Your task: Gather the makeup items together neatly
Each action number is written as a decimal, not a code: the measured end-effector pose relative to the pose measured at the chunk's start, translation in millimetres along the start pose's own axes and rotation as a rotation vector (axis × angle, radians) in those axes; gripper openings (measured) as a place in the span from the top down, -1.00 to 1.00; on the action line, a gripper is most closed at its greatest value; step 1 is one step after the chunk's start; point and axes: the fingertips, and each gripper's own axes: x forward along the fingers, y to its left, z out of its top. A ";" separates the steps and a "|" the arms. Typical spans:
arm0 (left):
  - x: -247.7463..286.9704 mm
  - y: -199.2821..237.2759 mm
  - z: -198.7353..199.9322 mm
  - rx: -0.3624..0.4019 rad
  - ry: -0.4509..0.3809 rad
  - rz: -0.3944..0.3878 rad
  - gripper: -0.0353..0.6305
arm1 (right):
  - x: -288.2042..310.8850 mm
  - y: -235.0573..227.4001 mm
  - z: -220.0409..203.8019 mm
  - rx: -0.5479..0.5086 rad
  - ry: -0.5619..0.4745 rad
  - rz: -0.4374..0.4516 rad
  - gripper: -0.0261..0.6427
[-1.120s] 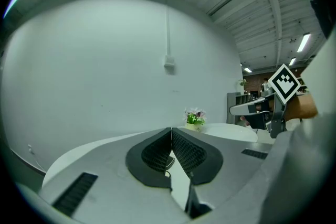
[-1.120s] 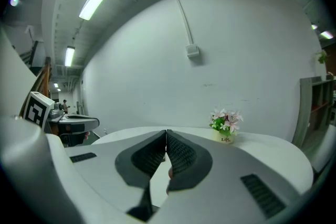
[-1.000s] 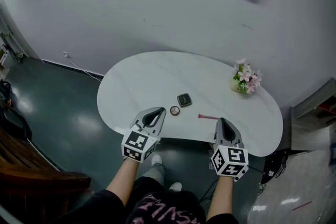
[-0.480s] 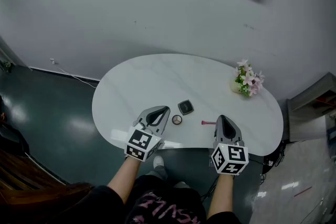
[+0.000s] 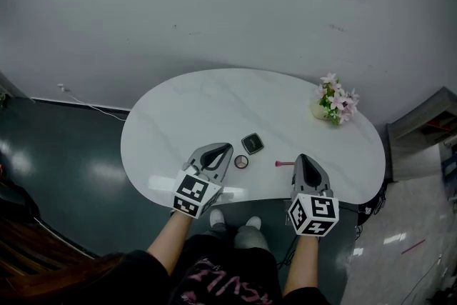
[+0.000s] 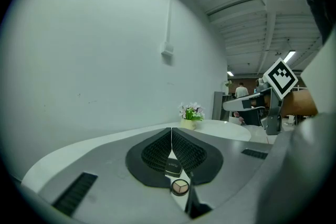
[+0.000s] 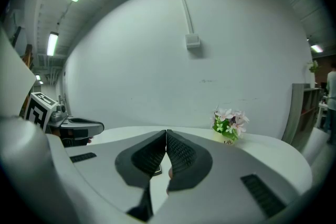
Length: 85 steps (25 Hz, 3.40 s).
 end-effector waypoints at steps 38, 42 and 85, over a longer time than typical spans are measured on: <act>101.1 7.3 -62.6 0.005 0.234 0.023 0.85 | 97.7 -55.2 -66.1 0.073 0.137 0.127 0.73; 106.7 8.2 -72.3 0.009 0.277 0.012 0.85 | 107.7 -55.4 -71.6 0.077 0.153 0.147 0.73; 160.9 -27.8 -172.5 0.243 0.880 -0.436 -0.05 | 131.6 -96.7 -108.1 0.168 0.218 0.100 0.73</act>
